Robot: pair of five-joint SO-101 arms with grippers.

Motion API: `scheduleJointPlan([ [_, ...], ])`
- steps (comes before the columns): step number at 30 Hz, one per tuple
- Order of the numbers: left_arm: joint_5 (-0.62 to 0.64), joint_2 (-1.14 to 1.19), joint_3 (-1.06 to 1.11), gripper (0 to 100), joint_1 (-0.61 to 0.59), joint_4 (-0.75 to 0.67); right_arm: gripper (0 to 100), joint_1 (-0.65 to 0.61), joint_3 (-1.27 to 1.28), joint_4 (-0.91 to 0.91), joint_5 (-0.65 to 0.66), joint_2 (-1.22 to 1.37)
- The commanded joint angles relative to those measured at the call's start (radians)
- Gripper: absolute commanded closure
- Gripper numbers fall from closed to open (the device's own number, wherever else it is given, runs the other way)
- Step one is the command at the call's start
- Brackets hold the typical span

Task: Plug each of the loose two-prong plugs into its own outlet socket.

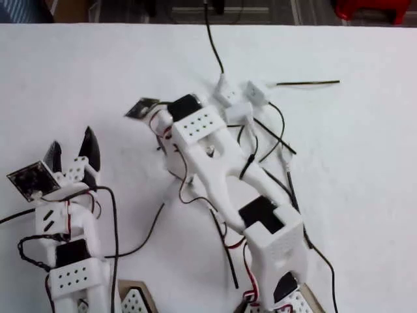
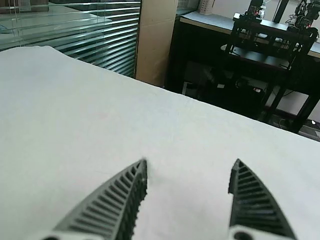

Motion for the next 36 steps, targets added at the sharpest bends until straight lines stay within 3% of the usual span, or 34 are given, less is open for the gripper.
scheduleJointPlan([
  [1, -0.066, -0.005, -0.008, 74, 0.044, 0.002, 76.5, 0.045, 0.063, 0.013, 0.009, -0.119],
  [6, -0.169, -0.002, -0.008, 74, 0.140, 0.014, 76.5, 0.042, 0.229, 0.012, 0.009, -0.317],
  [13, -0.167, 0.001, -0.020, 74, 0.153, 0.035, 76.5, 0.076, 0.511, 0.008, 0.006, -0.608],
  [16, -0.164, 0.030, -0.072, 74, 0.177, 0.115, 76.5, 0.108, 0.623, -0.005, 0.006, -0.731],
  [23, -0.158, 0.346, -0.235, 74, 0.228, 0.138, 76.5, 0.254, 0.856, -0.134, 0.017, -1.144],
  [27, -0.158, 0.582, -0.361, 74, 0.254, 0.140, 76.5, 0.321, 1.034, -0.182, 0.126, -1.372],
  [33, -0.176, 0.888, -0.531, 73, 0.320, 0.149, 76.5, 0.553, 1.326, -0.492, 0.242, -1.609],
  [36, -0.245, 0.970, -0.603, 74, 0.355, 0.218, 76.5, 0.587, 1.496, -0.714, 0.282, -1.641],
])
